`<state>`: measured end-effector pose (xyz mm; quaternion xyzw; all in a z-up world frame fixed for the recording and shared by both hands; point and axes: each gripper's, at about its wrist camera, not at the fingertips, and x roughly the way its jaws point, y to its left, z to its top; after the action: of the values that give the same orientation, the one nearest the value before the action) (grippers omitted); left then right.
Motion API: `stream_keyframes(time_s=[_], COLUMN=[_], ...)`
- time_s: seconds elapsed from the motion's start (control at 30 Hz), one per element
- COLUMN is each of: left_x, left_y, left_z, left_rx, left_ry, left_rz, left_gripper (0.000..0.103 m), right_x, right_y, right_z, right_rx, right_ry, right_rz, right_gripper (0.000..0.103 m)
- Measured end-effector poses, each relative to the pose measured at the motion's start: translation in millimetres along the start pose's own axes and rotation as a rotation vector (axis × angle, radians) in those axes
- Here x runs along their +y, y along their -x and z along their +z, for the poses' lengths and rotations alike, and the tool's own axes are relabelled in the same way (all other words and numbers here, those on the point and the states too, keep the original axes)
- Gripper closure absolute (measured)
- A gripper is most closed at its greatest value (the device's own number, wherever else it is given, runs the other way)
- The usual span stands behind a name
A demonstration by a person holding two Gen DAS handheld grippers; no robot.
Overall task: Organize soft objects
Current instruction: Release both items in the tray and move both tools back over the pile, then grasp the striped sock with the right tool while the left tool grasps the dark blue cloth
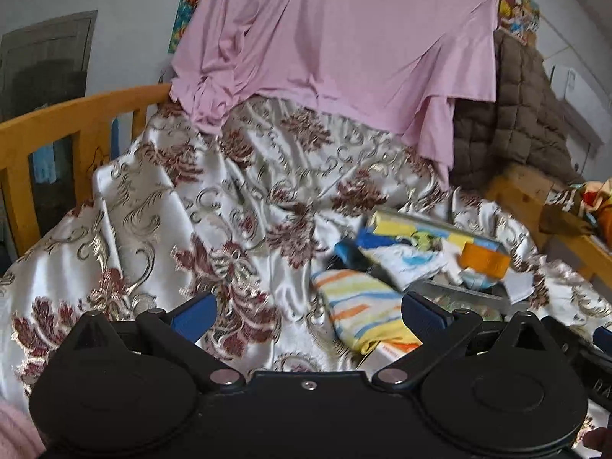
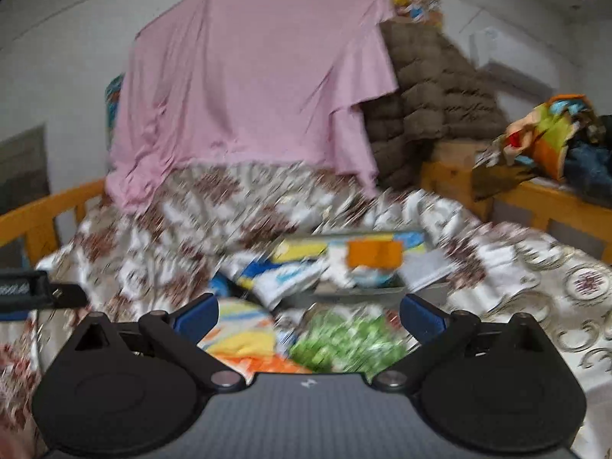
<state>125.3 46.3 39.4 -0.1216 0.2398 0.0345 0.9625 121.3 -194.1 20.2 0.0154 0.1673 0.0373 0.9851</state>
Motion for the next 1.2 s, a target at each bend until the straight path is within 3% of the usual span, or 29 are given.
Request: stream_keyframes(time_s=[0.3,0.5,1.2], left_x=[6,6,16], left_y=[-20,-28,-43], left_z=[-9,-12,-4], left_rx=[0.139,0.182,0.273], left_ry=[0.009,0.005,0.130], left_rz=[0.081,0.119,0.153], left_gripper=[0.001,0.001,0.001], right_x=[7,8,26], right_y=[-13,-23,-37], right_z=[-11,-15,-13], right_rx=[0.116,0.178,0.171], right_ry=[0.010,0.009,0.048], right_rz=[0.025,0.023,0.062], right_gripper=[0.000,0.000,0.000])
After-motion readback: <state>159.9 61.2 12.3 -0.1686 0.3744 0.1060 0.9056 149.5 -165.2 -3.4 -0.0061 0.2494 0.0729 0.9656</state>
